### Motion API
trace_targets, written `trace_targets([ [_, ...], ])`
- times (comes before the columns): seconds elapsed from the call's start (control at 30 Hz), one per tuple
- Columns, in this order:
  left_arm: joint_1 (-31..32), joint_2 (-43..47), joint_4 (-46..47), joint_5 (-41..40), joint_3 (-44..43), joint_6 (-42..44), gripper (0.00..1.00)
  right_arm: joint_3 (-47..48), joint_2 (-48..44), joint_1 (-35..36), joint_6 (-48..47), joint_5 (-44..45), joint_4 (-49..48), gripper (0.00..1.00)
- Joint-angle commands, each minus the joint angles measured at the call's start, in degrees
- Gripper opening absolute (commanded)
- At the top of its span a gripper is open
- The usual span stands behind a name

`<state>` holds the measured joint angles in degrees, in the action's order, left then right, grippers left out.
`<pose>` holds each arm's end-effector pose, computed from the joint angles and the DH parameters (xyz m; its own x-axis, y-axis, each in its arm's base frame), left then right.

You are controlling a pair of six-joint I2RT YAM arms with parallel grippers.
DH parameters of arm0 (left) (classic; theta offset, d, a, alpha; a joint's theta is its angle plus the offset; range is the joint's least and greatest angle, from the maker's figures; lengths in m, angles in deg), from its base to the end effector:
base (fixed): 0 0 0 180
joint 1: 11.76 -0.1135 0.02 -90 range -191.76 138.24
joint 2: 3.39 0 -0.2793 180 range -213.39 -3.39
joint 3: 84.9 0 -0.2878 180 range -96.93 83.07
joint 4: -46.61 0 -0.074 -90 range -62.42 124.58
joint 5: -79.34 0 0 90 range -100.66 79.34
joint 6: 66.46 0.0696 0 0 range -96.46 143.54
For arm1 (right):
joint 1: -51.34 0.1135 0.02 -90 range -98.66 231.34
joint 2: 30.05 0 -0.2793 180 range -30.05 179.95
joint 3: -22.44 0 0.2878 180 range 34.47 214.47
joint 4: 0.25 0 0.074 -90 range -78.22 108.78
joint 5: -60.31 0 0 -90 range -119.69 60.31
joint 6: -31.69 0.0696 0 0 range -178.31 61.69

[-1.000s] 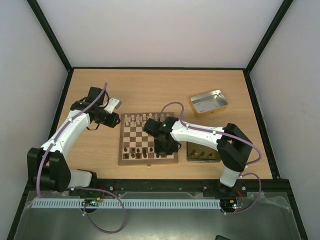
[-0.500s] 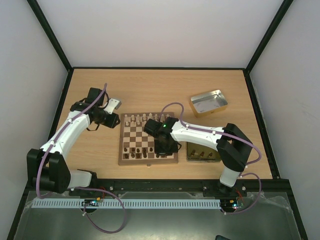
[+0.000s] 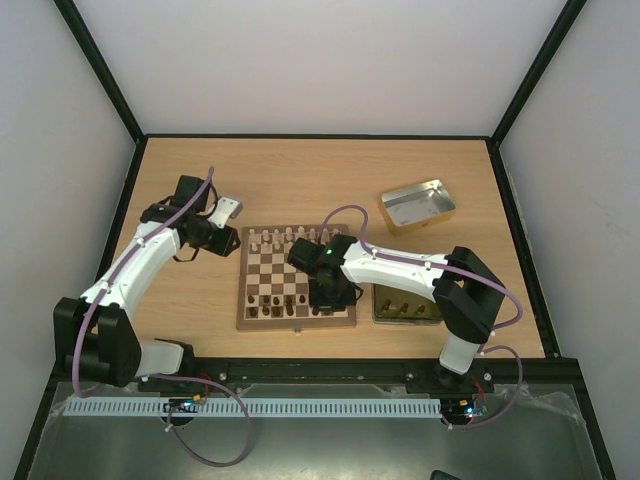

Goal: Set up the chess pieces on the board
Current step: Place the chess piece on the chessboard.

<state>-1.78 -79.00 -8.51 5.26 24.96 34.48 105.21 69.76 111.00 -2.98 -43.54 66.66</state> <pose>0.2983 -0.0719 0.2338 -0.7856 0.3235 -0.5275 0.4567 0.8783 -0.1414 0.1663 0.3171 0.1636 -0.9854 -0.1028 0.1358 -0.0708 0.9725 0.2221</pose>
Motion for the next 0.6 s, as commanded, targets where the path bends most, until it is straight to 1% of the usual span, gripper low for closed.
trace_targets([
  [0.0, 0.2, 1.3, -0.2, 0.5, 0.5, 0.1, 0.35, -0.2, -0.5, 0.4, 0.2, 0.8, 0.8, 0.15],
  [0.37, 0.2, 1.0, -0.2, 0.7, 0.4, 0.1, 0.35, 1.0, -0.3, 0.3, 0.0, 1.2, 1.3, 0.22],
  [0.57, 0.2, 1.0, -0.2, 0.7, 0.4, 0.2, 0.35, 1.0, -0.4, 0.3, 0.0, 1.1, 1.3, 0.22],
])
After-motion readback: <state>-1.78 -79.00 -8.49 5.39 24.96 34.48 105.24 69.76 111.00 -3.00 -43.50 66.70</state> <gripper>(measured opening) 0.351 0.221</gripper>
